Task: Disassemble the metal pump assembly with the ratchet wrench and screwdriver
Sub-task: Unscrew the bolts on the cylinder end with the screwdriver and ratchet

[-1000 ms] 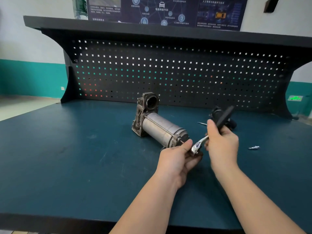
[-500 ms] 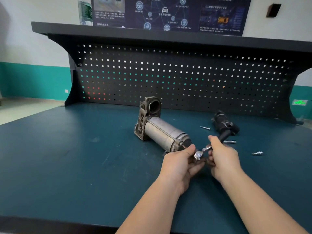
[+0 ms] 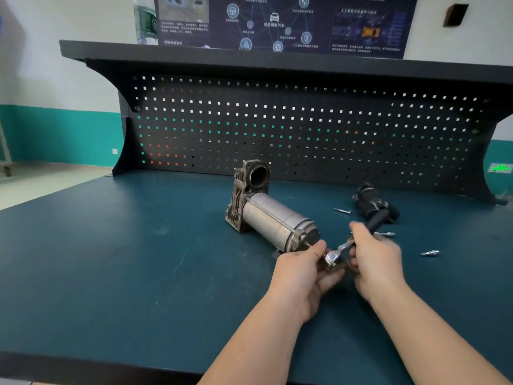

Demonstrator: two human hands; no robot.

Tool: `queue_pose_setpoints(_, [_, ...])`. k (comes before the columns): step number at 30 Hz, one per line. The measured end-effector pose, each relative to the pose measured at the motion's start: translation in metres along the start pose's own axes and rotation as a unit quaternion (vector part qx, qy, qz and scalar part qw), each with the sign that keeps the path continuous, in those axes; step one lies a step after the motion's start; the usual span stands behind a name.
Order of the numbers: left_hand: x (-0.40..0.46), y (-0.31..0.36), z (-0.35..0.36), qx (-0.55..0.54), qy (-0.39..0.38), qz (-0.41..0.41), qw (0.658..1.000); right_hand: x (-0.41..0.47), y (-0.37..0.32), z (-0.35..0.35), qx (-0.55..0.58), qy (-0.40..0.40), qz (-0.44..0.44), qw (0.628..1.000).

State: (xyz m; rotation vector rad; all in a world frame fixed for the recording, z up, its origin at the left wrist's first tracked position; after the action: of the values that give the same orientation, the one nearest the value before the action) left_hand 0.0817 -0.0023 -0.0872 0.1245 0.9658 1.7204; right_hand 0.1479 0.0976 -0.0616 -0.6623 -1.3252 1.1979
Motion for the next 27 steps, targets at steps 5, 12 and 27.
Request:
queue_pose_setpoints(5, [0.001, 0.000, -0.002, 0.025, 0.008, 0.005, 1.000, -0.048, -0.047, 0.014, -0.163, -0.079, -0.579, 0.795])
queue_pose_setpoints(12, [-0.005, 0.002, 0.002, -0.004, -0.024, 0.012, 1.000, -0.038, -0.043, 0.007, -0.168, -0.015, -0.496, 0.852])
queue_pose_setpoints(27, [-0.007, 0.003, 0.003, 0.010, -0.037, 0.018, 0.999, -0.036, -0.043, 0.005, -0.130, -0.003, -0.506, 0.853])
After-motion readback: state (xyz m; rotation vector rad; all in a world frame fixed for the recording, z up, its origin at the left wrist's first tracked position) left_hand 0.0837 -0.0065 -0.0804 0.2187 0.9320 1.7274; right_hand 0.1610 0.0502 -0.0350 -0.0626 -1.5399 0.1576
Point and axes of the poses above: each hand's wrist, its own x-axis towards the middle knuckle, its own z-axis out of the palm, y = z × x, the point moved 4 cm from there along x, towards the middle knuckle, and after that the axes turned 15 degrees about -z, right-handed, at the moved point
